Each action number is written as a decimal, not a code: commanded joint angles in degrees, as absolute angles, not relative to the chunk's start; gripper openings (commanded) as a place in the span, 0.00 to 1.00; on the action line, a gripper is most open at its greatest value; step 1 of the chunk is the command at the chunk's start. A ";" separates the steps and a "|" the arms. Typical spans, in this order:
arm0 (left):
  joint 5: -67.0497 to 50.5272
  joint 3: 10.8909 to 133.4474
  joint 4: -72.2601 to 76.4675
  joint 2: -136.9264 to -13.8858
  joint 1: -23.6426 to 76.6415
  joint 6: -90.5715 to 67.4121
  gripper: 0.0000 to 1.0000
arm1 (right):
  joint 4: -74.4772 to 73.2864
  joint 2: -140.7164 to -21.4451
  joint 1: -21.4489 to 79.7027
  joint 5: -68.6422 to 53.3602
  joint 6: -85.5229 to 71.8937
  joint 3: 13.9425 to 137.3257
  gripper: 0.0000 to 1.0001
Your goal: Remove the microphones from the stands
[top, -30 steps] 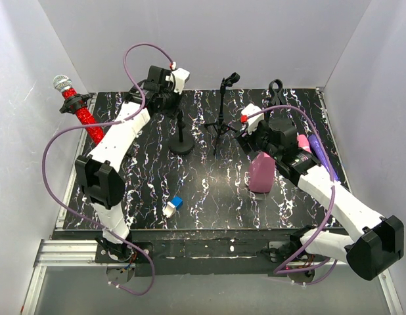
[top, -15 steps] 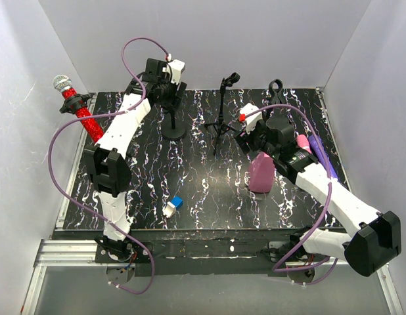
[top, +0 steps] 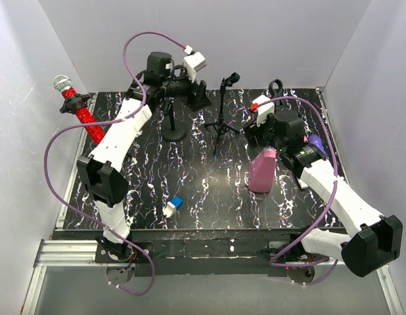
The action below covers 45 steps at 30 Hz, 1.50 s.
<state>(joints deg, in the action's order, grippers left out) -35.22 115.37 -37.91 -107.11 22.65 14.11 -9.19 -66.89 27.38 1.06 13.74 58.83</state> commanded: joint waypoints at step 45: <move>-38.85 131.04 -21.63 -124.71 28.83 18.55 0.69 | -12.74 -68.03 24.70 -7.21 5.63 59.68 0.75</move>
<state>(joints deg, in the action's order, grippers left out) -36.95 126.93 -22.65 -122.48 28.36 17.10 -13.61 -68.71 25.08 -6.26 6.59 58.83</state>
